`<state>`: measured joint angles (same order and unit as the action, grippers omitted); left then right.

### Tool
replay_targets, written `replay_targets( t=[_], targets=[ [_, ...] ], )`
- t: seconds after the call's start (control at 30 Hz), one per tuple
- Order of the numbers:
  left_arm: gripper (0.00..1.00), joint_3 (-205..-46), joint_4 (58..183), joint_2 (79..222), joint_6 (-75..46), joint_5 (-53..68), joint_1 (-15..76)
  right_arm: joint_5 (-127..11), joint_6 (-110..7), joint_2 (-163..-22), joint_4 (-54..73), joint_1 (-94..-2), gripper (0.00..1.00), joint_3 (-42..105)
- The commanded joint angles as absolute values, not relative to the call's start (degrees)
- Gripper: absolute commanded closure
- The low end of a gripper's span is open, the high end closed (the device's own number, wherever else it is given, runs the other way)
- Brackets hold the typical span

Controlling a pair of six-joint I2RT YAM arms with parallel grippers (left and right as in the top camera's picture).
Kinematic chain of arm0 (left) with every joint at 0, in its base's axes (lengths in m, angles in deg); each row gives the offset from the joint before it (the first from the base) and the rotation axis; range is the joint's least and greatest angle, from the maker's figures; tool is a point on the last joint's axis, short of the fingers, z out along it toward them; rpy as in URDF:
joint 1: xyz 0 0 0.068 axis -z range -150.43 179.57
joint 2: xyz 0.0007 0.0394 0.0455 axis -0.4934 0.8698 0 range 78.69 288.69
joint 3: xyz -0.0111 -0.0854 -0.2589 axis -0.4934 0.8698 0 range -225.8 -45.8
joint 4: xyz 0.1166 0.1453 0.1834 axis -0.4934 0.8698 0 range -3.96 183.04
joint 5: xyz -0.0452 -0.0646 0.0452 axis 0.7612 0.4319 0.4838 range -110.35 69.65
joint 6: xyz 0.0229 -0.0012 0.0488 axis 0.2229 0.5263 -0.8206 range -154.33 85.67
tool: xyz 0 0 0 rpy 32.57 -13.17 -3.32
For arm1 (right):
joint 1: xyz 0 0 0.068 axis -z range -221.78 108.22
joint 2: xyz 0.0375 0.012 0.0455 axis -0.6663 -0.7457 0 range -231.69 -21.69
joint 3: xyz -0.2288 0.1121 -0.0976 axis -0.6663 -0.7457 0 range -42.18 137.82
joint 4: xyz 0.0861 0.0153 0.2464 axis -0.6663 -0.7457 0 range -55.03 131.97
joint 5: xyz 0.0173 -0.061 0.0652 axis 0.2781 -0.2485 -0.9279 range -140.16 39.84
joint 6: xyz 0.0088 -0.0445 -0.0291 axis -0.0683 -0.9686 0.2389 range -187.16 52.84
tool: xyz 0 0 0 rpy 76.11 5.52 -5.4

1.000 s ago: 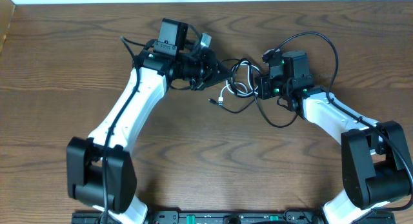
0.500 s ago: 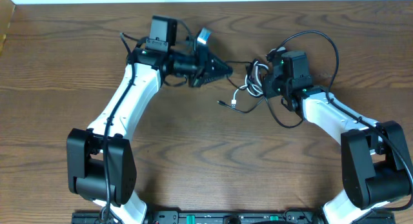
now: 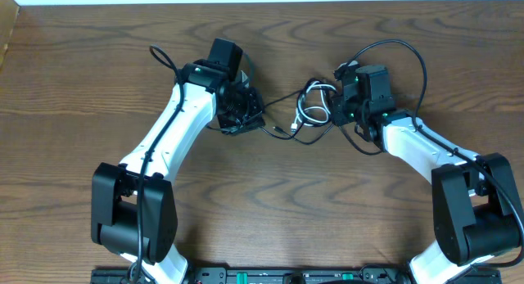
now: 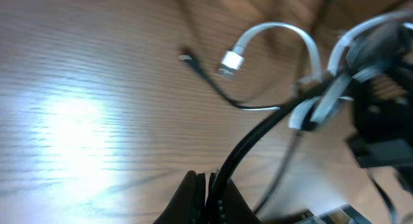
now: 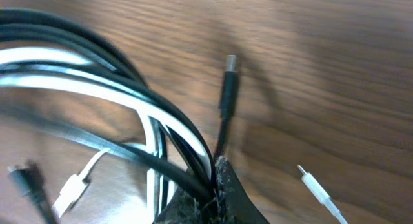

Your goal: Untangle cables

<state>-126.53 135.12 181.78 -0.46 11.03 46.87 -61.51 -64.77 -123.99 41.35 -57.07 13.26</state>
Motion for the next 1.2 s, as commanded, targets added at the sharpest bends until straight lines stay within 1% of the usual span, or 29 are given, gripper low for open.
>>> replay_targets(
  t=[0.0, 0.03, 0.13, 0.2, 0.27, 0.33, 0.43, 0.53, 0.7, 0.83, 1.0, 1.07, 1.1, 1.13, 1.17],
  targets=[
    [0.93, -126.68, 130.7, 181.94, -7.21, 31.57, 46.49, -72.31, -64.44, -124.04, 42.24, -56.68, 0.99, 13.18],
    [0.93, -126.68, 127.29, 181.94, -8.22, 40.18, 46.47, -74.34, -64.44, -124.04, 42.64, -56.68, 0.99, 13.18],
    [0.93, -126.68, 115.43, 181.94, -8.13, 58.44, 46.47, -80.31, -64.42, -124.04, 44.78, -56.68, 0.99, 13.18],
    [0.93, -126.68, 110.66, 181.91, -6.49, 63.72, 46.47, -80.51, -64.44, -124.04, 45.5, -56.68, 0.99, 13.18],
    [0.92, -126.68, 106.99, 181.91, -1.66, 66.78, 46.47, -77.29, -64.46, -124.04, 45.48, -56.68, 0.99, 13.18],
    [0.93, -126.71, 103.49, 181.89, 2.6, 69.84, 46.47, -70.65, -64.49, -124.04, 44.71, -56.68, 0.99, 13.18],
    [0.93, -126.71, 102.07, 181.32, 6.99, 69.78, 46.47, -61.67, -66.04, -124.04, 43.25, -56.61, 0.99, 13.18],
    [0.93, -126.71, 101.48, 180.32, 7.65, 69.76, 46.47, -54.41, -68.29, -124.04, 41.74, -56.44, 0.99, 13.16],
    [0.93, -126.71, 98.12, 178.18, 8.04, 69.78, 46.47, -38.3, -68.99, -124.04, 40.84, -56.35, 0.99, 13.16],
    [0.93, -126.71, 97.07, 177.72, 8.0, 69.78, 46.45, -31.29, -68.99, -124.04, 41.57, -56.0, 0.99, 13.16],
    [0.93, -126.71, 97.07, 177.72, 7.06, 69.63, 46.3, -31.74, -68.46, -124.04, 42.35, -54.08, 0.99, 13.16],
    [0.93, -126.71, 97.07, 177.72, 5.29, 69.49, 46.32, -34.91, -68.44, -124.04, 42.4, -53.64, 0.99, 13.16],
    [0.92, -126.68, 97.42, 177.72, 3.45, 68.21, 46.43, -41.43, -68.44, -124.04, 42.37, -53.4, 0.99, 13.16],
    [0.92, -126.68, 98.03, 177.72, 2.77, 66.76, 46.43, -45.08, -68.44, -124.04, 42.37, -53.38, 0.99, 13.16],
    [0.93, -126.66, 100.15, 177.72, 1.7, 63.35, 46.43, -50.61, -67.65, -124.04, 42.4, -53.38, 0.99, 13.16]
  ],
)
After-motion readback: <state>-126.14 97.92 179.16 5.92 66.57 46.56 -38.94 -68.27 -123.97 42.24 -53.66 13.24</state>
